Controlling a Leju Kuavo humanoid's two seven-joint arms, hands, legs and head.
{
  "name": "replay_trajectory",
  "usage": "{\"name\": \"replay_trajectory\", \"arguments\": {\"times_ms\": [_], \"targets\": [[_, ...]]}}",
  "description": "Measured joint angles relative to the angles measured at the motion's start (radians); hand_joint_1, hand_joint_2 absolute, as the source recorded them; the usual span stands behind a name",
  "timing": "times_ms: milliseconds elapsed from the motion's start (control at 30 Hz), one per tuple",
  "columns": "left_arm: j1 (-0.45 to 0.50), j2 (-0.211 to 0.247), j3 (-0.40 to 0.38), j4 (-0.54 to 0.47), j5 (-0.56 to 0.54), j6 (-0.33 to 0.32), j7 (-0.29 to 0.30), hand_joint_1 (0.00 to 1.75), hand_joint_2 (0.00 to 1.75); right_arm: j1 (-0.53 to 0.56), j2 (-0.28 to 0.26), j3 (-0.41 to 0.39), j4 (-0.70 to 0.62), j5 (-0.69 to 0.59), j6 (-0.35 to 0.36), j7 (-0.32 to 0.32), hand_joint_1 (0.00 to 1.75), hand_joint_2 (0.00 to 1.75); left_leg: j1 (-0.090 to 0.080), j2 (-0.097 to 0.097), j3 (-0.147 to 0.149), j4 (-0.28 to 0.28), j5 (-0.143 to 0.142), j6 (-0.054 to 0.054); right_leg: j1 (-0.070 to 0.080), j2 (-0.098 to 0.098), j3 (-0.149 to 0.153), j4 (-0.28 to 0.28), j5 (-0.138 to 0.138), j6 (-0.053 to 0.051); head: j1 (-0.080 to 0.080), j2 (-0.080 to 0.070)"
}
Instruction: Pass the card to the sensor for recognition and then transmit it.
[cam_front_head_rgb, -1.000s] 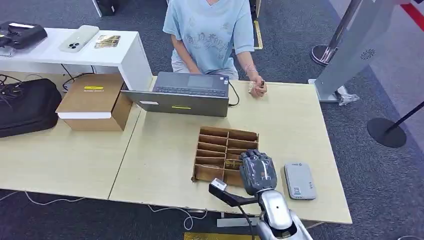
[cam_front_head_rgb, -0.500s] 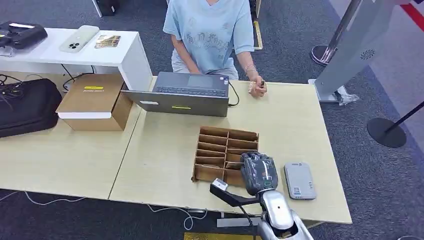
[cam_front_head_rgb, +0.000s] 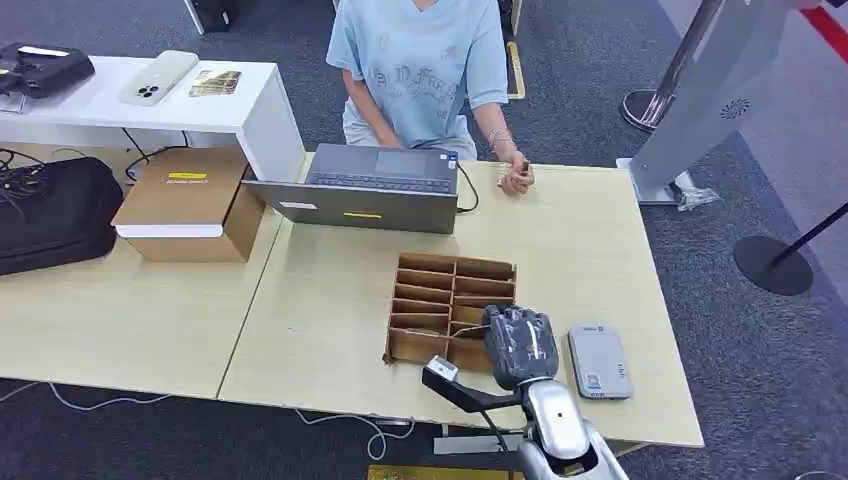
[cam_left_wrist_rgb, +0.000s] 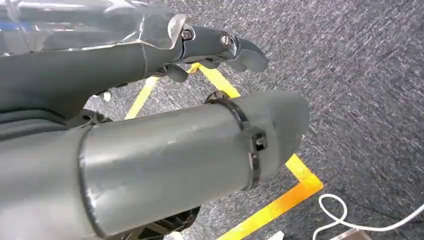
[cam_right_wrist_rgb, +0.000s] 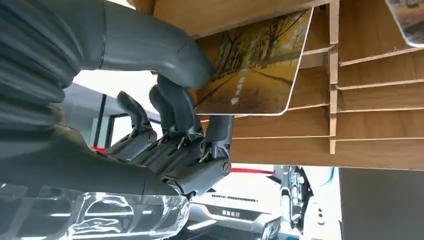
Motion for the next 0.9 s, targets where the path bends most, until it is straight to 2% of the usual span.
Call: {"name": "replay_trajectory", "arguments": {"times_ms": [400, 667, 700, 733, 767, 800, 833, 867, 900], "targets": [[-0.006, 0.000, 0.000, 0.000, 0.026, 0.019, 0.013, 0.00, 0.00, 0.010, 0.000, -0.024, -0.027, -0.091, -0.047, -0.053, 1.75, 1.75, 0.000, 0.000, 0.000, 0.000, 0.000, 0.000, 0.000, 0.000, 0.000, 0.000, 0.000, 0.000, 0.000, 0.000], [-0.010, 0.001, 0.000, -0.001, 0.040, 0.039, 0.024, 0.00, 0.00, 0.015, 0.003, -0.035, -0.052, -0.108, -0.047, -0.066, 1.75, 1.75, 0.000, 0.000, 0.000, 0.000, 0.000, 0.000, 0.000, 0.000, 0.000, 0.000, 0.000, 0.000, 0.000, 0.000], [-0.010, 0.000, 0.000, -0.002, 0.043, 0.040, 0.026, 0.00, 0.00, 0.015, 0.006, -0.038, -0.053, -0.108, -0.046, -0.068, 1.50, 1.75, 0.000, 0.000, 0.000, 0.000, 0.000, 0.000, 0.000, 0.000, 0.000, 0.000, 0.000, 0.000, 0.000, 0.000], [-0.010, 0.001, 0.000, -0.002, 0.045, 0.041, 0.028, 0.00, 0.00, 0.016, 0.008, -0.041, -0.053, -0.108, -0.046, -0.068, 1.50, 1.75, 0.000, 0.000, 0.000, 0.000, 0.000, 0.000, 0.000, 0.000, 0.000, 0.000, 0.000, 0.000, 0.000, 0.000], [-0.010, 0.001, 0.000, -0.002, 0.047, 0.042, 0.029, 0.00, 0.00, 0.016, 0.008, -0.042, -0.053, -0.108, -0.046, -0.069, 1.10, 1.75, 0.000, 0.000, 0.000, 0.000, 0.000, 0.000, 0.000, 0.000, 0.000, 0.000, 0.000, 0.000, 0.000, 0.000], [-0.010, 0.001, 0.000, -0.002, 0.049, 0.044, 0.032, 0.00, 0.00, 0.016, 0.008, -0.042, -0.053, -0.108, -0.045, -0.069, 0.80, 1.75, 0.000, 0.000, 0.000, 0.000, 0.000, 0.000, 0.000, 0.000, 0.000, 0.000, 0.000, 0.000, 0.000, 0.000], [-0.010, 0.001, 0.000, -0.002, 0.051, 0.044, 0.032, 0.00, 0.00, 0.017, 0.009, -0.043, -0.053, -0.108, -0.045, -0.069, 0.80, 1.75, 0.000, 0.000, 0.000, 0.000, 0.000, 0.000, 0.000, 0.000, 0.000, 0.000, 0.000, 0.000, 0.000, 0.000], [-0.010, 0.001, 0.000, -0.002, 0.052, 0.046, 0.032, 0.00, 0.00, 0.017, 0.010, -0.043, -0.053, -0.108, -0.045, -0.069, 0.52, 1.75, 0.000, 0.000, 0.000, 0.000, 0.000, 0.000, 0.000, 0.000, 0.000, 0.000, 0.000, 0.000, 0.000, 0.000], [-0.010, 0.001, 0.000, -0.002, 0.053, 0.049, 0.032, 0.00, 0.00, 0.017, 0.010, -0.044, -0.053, -0.108, -0.044, -0.069, 0.37, 1.75, 0.000, 0.000, 0.000, 0.000, 0.000, 0.000, 0.000, 0.000, 0.000, 0.000, 0.000, 0.000, 0.000, 0.000]]}}
